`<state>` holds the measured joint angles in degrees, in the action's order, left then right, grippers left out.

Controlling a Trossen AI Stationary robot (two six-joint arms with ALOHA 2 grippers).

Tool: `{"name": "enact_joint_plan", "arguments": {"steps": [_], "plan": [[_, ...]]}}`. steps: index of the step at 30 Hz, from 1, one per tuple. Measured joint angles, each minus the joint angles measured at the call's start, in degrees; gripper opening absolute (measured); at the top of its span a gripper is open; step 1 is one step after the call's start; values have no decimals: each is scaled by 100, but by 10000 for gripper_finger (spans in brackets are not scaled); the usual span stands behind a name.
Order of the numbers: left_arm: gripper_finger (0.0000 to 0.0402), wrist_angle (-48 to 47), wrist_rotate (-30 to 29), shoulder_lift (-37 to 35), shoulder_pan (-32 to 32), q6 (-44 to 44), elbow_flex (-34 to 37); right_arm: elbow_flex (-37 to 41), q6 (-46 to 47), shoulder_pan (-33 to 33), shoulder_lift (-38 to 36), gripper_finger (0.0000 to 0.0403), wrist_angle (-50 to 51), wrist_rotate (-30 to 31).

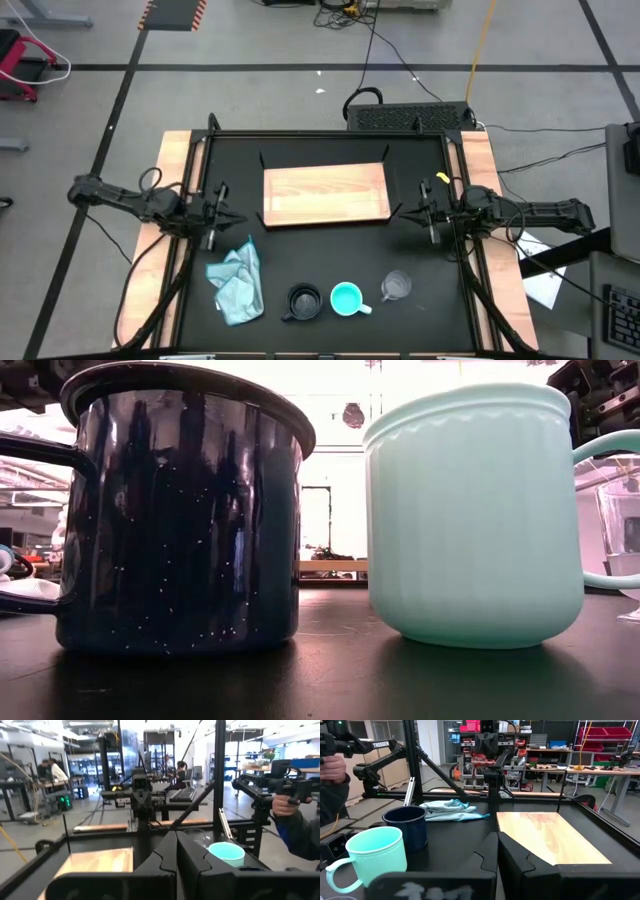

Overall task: Stack small to large cups/mugs on shelf
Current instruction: Put the dark blue mug to the left on the shelf

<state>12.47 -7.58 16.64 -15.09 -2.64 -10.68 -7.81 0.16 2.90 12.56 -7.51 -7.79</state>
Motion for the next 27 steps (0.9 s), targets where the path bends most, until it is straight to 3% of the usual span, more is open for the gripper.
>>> {"name": "enact_joint_plan", "arguments": {"steps": [20,24,27], "plan": [[8,162,3,361,-2,8,-232,0,76,0,-2,0,262,-2],[3,189,338,600,-17,133,-232,0,57,0,-2,0,260,-1],[21,333,526,1011,-178,104,-321,0,7,0,-2,0,260,0]]}}
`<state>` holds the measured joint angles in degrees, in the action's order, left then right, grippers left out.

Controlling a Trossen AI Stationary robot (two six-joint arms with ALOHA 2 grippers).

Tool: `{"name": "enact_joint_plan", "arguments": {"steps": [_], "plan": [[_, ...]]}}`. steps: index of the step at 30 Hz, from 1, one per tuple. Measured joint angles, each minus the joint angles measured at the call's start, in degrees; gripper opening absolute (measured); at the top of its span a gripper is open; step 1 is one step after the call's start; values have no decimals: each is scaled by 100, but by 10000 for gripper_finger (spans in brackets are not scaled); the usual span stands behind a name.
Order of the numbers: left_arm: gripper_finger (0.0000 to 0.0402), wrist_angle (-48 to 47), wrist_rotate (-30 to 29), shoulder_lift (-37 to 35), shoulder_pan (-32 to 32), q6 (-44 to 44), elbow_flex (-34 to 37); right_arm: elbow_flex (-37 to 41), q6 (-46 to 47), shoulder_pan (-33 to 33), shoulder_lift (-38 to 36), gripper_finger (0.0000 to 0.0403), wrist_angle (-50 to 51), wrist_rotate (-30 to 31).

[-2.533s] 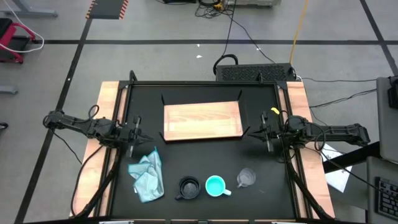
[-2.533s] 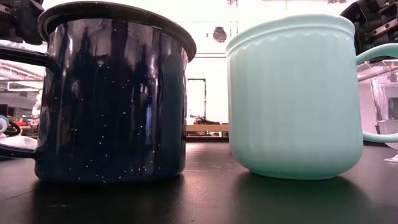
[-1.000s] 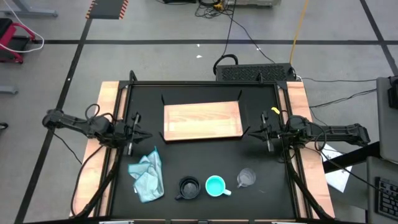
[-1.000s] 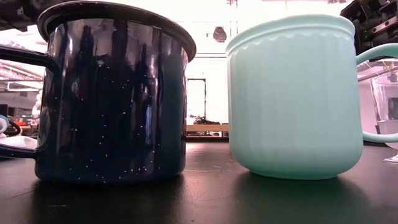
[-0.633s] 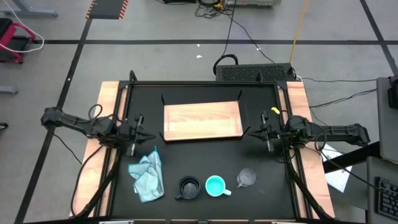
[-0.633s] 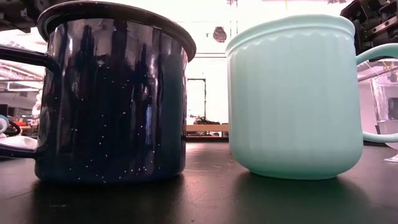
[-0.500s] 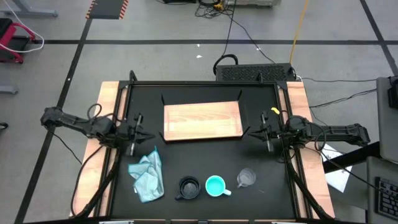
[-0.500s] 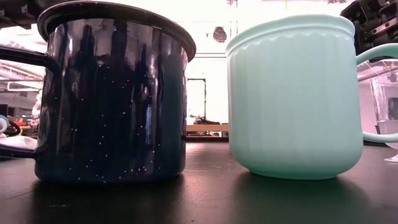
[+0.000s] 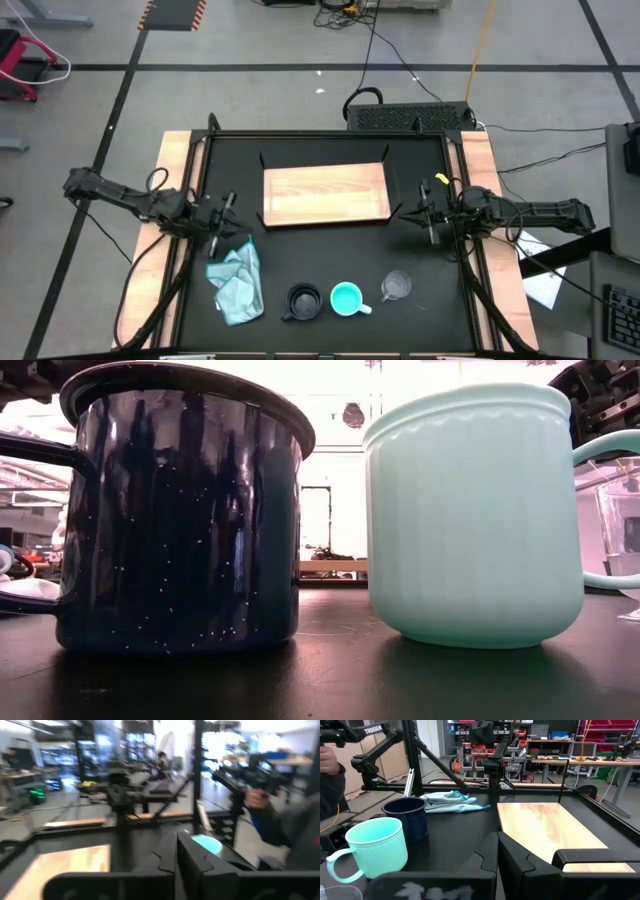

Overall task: Stack small to large cups/mugs on shelf
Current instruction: Put the dark blue mug to the left on the shelf

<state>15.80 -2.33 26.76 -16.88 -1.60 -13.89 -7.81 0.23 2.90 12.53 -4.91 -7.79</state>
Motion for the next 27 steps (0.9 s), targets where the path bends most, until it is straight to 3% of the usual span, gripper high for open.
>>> {"name": "enact_joint_plan", "arguments": {"steps": [7,15,20,27], "plan": [[117,-469,-128,1503,-653,-133,-1098,0,-37,0,0,0,0,-2],[213,-2445,-952,3268,-1289,9,-3179,0,-92,0,0,0,0,0],[236,-3326,-1034,4191,-1443,319,-4277,0,-94,0,2,0,0,-1],[231,-4290,-1023,5332,-1590,630,-5519,0,-94,0,1,0,0,0]]}}
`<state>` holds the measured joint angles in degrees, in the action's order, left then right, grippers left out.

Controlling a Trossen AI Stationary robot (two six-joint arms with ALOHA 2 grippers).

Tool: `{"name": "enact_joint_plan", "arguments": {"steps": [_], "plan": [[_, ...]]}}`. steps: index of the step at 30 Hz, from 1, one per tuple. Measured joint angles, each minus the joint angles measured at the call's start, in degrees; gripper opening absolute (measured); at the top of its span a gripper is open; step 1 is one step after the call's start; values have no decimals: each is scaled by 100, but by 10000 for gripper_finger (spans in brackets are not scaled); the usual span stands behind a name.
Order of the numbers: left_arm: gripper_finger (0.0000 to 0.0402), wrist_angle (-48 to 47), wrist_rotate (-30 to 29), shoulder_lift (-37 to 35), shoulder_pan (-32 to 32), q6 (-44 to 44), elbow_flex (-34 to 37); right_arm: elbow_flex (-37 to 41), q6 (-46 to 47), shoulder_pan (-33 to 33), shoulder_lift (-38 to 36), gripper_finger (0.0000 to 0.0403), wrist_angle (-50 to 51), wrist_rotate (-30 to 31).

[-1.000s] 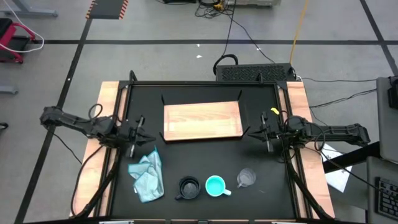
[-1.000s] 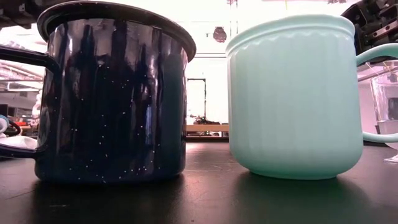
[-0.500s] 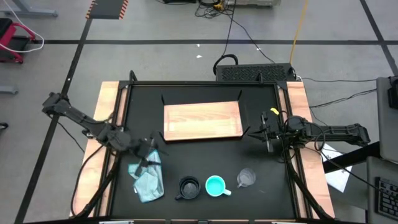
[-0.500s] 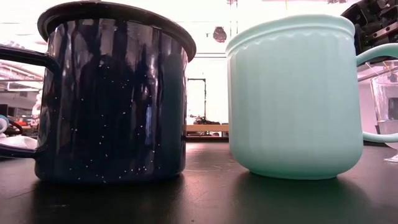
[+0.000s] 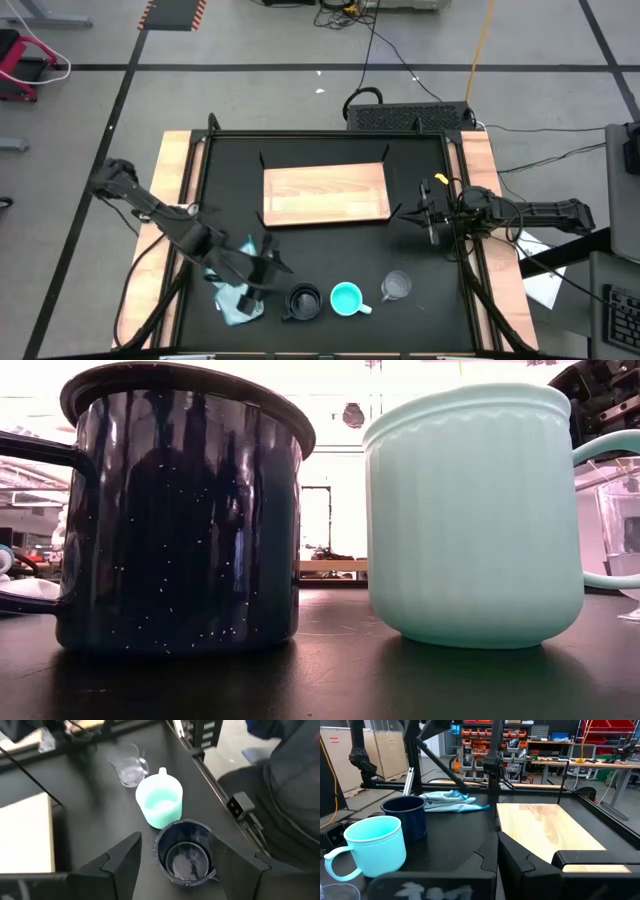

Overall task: Stack small to large cups/mugs on shelf
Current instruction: Put the dark blue mug to the left on the shelf

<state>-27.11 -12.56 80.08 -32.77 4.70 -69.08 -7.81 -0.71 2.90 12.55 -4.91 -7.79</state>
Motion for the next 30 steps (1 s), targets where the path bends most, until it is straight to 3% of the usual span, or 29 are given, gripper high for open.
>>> {"name": "enact_joint_plan", "arguments": {"steps": [7,18,26,30], "plan": [[230,-615,413,834,91,463,-526,0,-1,0,-1,0,0,-1],[230,-16,1826,1667,328,1224,-590,0,-49,0,1,0,0,0],[230,358,1939,1800,265,1637,-590,0,-63,0,-1,0,-2,0],[230,181,1485,1788,222,1497,-588,0,-63,0,0,0,-2,-2]]}}
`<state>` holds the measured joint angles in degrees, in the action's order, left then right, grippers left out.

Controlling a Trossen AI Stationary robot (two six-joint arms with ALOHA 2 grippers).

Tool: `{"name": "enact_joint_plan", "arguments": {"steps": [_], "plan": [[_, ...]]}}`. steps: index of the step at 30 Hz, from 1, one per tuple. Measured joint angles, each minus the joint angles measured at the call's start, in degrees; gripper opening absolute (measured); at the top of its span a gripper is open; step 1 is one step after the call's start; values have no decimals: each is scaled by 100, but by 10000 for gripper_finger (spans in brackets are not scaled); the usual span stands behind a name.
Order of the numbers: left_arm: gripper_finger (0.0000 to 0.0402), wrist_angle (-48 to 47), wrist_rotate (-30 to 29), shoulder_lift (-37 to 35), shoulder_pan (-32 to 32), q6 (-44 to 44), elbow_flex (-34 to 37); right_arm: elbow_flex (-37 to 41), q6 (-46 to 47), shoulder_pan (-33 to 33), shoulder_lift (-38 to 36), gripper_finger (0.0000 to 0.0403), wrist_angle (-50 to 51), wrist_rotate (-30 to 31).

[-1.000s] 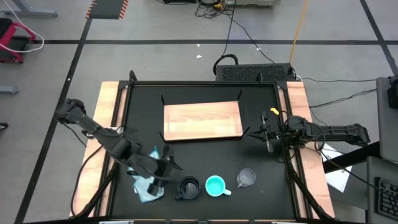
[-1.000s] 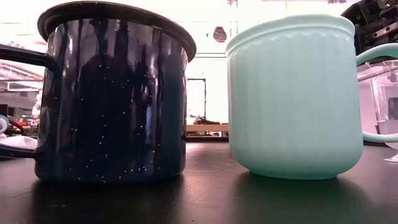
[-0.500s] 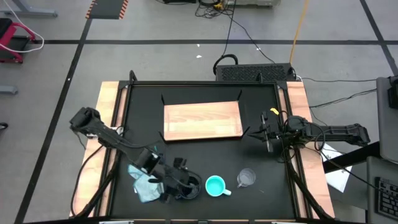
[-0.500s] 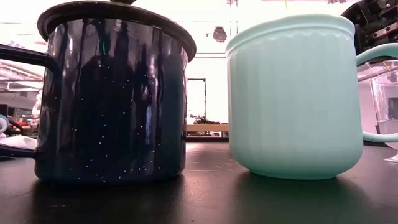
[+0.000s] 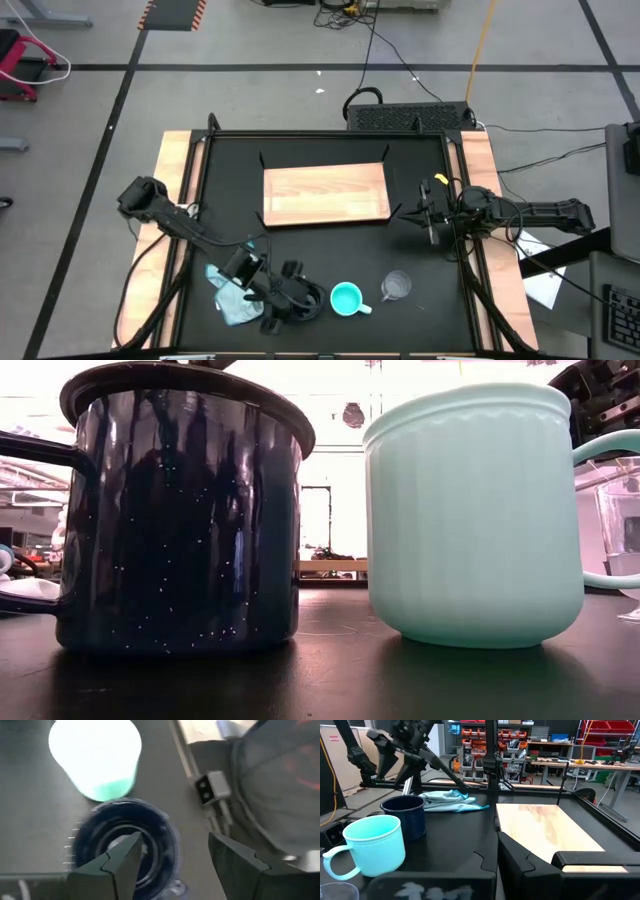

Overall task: Stack small to large cups/mugs on shelf
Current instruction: Put the dark blue mug to the left on the shelf

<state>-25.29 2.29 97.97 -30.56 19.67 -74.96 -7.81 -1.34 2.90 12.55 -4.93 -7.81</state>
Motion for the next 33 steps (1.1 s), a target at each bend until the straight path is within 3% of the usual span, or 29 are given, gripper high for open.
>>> {"name": "enact_joint_plan", "arguments": {"steps": [13,33], "plan": [[230,-618,-385,-21,537,51,2,0,0,0,1,0,-2,2],[230,-897,389,114,993,-590,2,0,3,0,1,0,0,0]]}}
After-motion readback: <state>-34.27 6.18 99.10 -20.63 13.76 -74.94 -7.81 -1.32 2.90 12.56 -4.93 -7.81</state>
